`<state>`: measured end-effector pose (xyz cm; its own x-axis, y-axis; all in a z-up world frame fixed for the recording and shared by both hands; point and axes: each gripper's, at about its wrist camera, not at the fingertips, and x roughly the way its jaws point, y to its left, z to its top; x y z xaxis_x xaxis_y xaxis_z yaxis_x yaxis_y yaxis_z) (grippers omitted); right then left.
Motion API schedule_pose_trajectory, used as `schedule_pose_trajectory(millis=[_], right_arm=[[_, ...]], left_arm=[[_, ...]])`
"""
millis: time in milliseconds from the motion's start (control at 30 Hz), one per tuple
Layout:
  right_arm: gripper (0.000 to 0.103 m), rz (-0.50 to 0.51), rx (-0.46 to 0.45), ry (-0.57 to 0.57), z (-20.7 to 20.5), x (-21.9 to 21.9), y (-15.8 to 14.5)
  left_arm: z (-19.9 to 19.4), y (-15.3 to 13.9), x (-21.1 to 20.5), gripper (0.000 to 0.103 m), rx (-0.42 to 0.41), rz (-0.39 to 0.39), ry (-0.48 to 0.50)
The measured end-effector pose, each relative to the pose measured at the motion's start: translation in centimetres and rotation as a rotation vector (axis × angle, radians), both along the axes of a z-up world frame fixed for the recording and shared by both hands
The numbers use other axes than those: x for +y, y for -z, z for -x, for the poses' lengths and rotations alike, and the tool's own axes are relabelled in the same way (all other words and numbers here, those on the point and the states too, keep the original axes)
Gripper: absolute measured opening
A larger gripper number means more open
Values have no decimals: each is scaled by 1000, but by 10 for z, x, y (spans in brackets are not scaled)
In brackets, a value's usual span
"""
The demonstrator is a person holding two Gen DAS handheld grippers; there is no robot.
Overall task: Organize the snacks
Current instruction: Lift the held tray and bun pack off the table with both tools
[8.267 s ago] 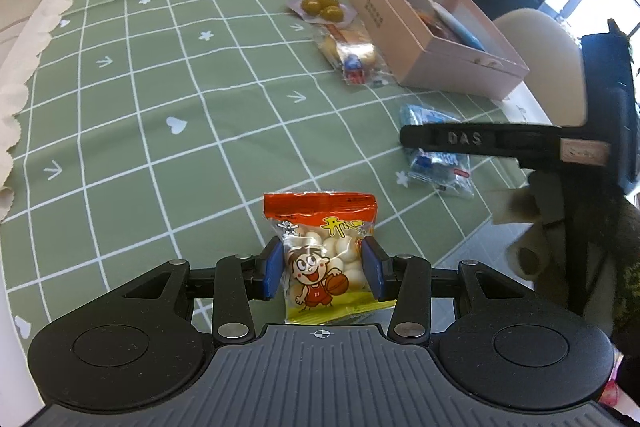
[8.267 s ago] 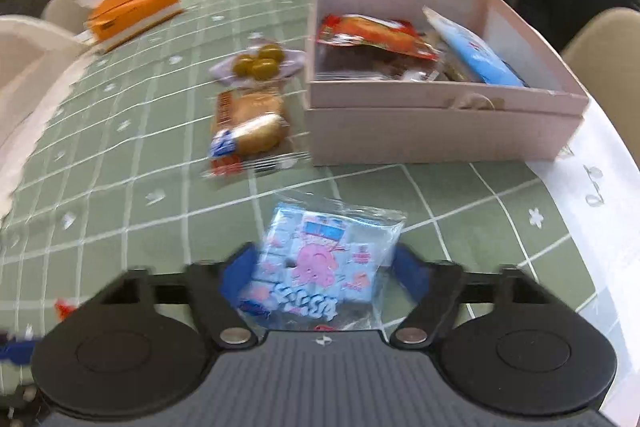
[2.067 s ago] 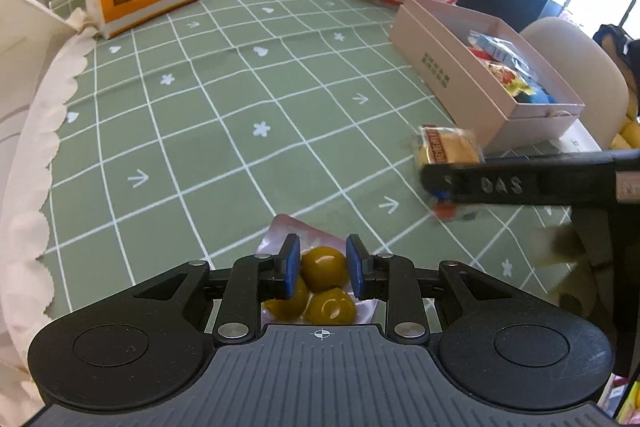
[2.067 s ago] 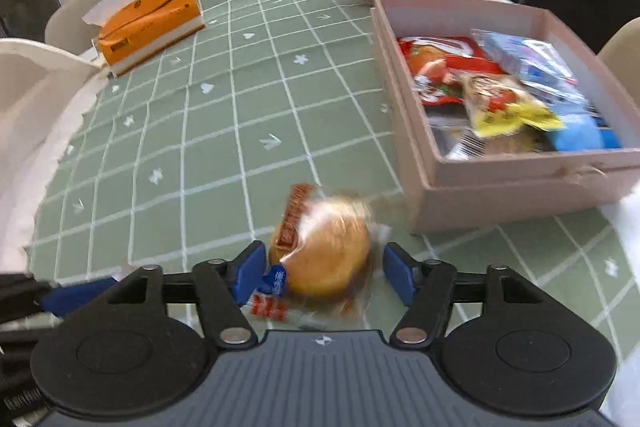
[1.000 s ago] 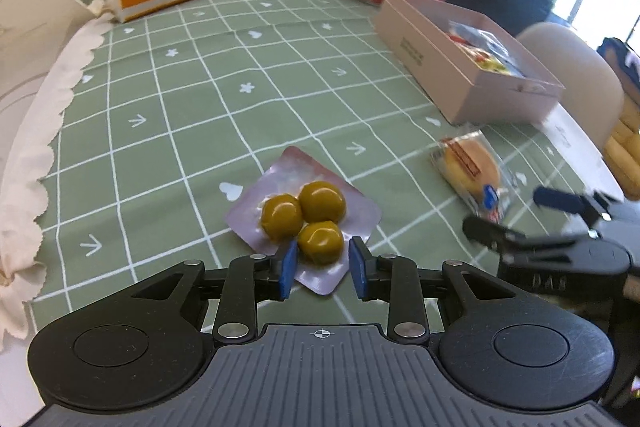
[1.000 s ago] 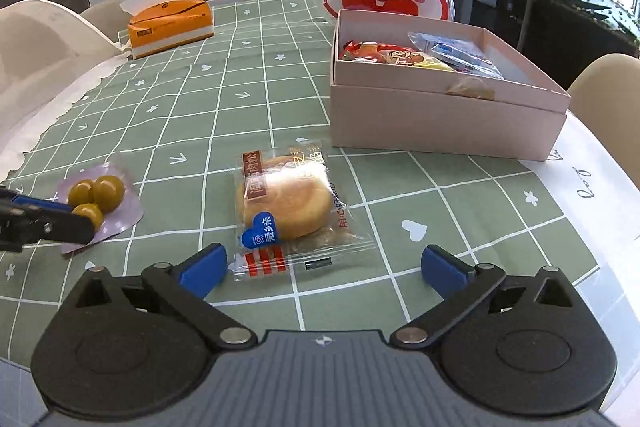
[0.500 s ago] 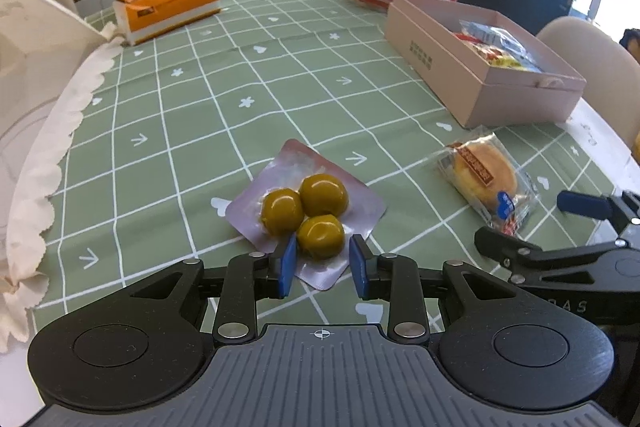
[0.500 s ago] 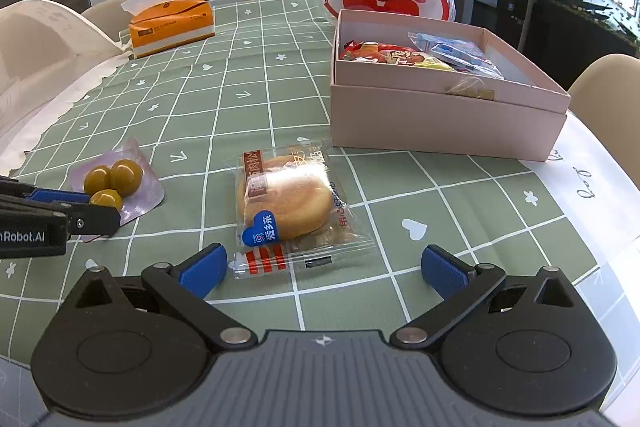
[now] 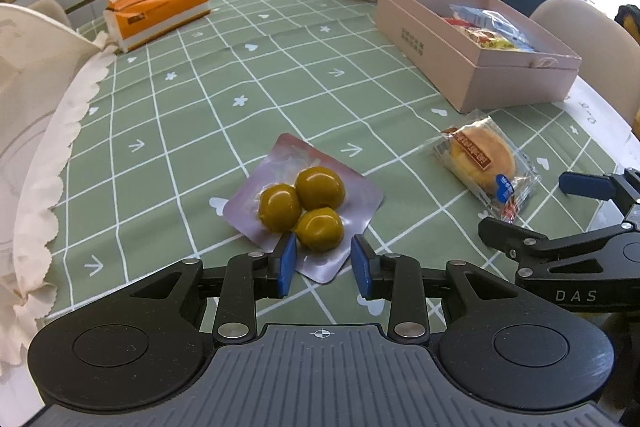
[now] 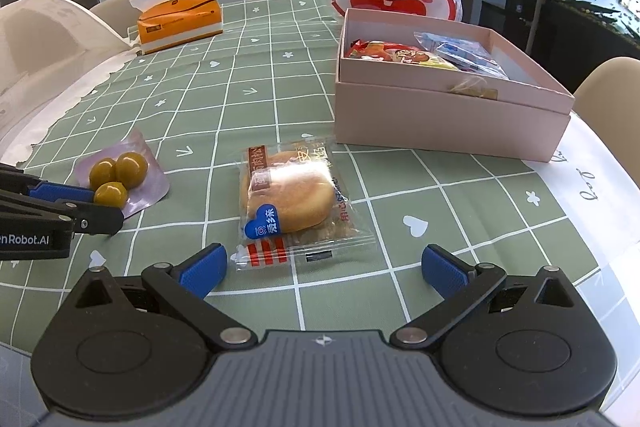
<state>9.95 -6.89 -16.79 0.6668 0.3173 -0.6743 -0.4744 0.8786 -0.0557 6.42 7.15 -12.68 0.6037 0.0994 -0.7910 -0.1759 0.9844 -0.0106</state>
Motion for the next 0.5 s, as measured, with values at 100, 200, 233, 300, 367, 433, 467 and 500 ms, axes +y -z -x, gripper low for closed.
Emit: schedule_pose_trajectory(millis=[100, 200, 233, 300, 367, 433, 467, 500], right_arm=[[103, 1, 0, -3, 0, 0, 0], [103, 3, 2, -5, 0, 0, 0], [103, 5, 4, -9, -1, 0, 0], [103, 12, 16, -31, -3, 0, -1], [99, 29, 47, -58, -8, 1, -4], [93, 45, 58, -84, -10, 3, -10], [92, 47, 46, -86, -11, 4, -14], [92, 38, 19, -79, -11, 4, -20]], left_arm=[[2, 1, 0, 36, -13, 1, -1], [4, 1, -2, 36, -25, -19, 12], [4, 2, -2, 35, -29, -18, 12], [5, 2, -1, 34, -35, -13, 13], [6, 1, 1, 31, -40, -1, 12], [8, 1, 2, 29, -43, 10, 10], [10, 1, 3, 28, -44, 15, 8], [11, 1, 4, 27, -44, 20, 6]])
